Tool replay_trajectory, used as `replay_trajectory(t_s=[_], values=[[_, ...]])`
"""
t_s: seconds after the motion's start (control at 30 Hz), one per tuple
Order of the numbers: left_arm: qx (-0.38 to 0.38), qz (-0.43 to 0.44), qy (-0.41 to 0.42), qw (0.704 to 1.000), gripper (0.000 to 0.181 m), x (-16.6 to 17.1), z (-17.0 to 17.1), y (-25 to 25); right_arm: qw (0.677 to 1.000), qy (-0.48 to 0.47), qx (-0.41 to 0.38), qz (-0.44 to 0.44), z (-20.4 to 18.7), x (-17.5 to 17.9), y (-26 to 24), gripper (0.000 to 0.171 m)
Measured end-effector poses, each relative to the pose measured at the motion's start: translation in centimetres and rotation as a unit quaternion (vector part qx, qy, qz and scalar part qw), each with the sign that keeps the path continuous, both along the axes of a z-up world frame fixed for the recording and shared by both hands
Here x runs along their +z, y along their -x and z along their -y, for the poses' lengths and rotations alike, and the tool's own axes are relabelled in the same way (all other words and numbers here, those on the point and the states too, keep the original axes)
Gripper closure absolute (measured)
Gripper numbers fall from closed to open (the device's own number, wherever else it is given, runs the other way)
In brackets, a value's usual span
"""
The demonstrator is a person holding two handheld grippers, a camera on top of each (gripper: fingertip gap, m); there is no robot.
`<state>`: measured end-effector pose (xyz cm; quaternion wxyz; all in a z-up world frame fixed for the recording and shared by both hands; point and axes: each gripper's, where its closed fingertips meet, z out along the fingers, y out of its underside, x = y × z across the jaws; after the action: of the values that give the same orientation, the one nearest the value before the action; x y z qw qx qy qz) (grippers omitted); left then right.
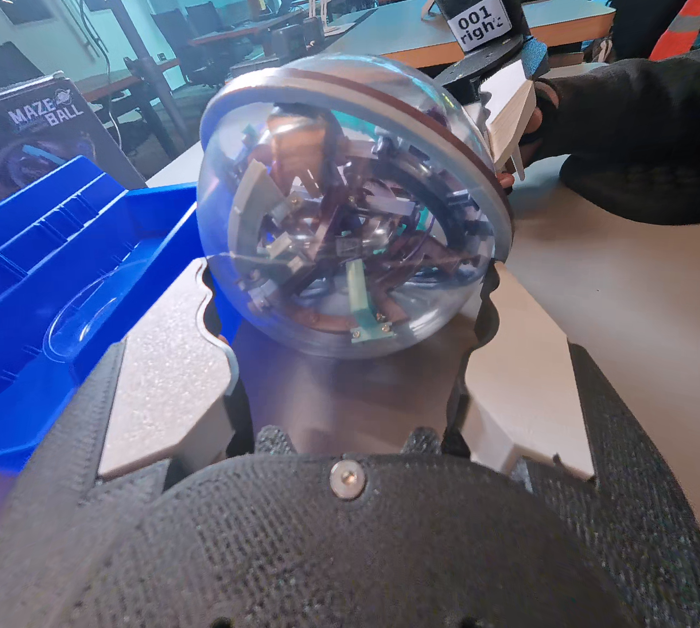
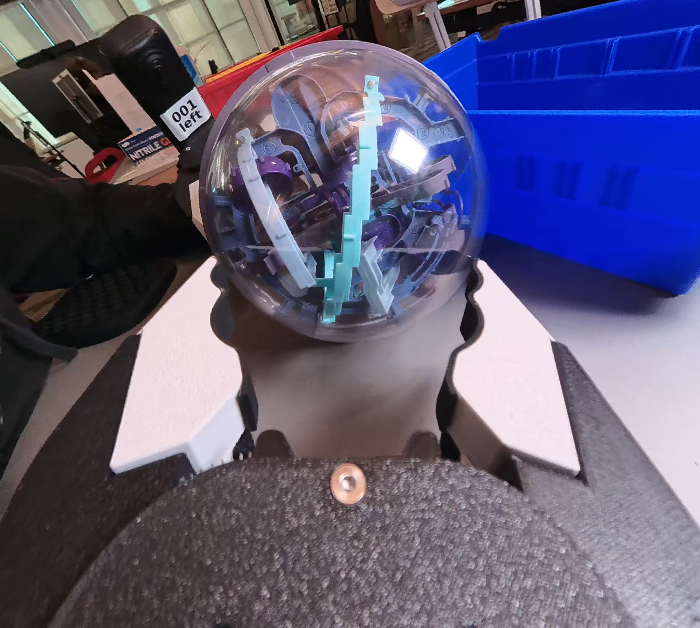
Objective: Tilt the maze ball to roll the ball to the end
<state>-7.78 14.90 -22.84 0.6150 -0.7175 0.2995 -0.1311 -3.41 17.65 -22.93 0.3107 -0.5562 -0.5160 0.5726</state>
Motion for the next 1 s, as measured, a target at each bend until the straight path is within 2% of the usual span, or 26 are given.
replay_trajectory(t_s=[0.37,1.0], values=[[0.007,0.008,-0.010,1.000,0.046,0.7,0.1,-0.2,0.999,0.037,0.007,0.003,0.0,-0.2,0.0,0.046],[0.007,0.003,-0.043,0.999,0.050,1.4,0.5,-0.6,0.999,0.045,0.015,0.008,0.4,-0.4,-0.1,0.043]])
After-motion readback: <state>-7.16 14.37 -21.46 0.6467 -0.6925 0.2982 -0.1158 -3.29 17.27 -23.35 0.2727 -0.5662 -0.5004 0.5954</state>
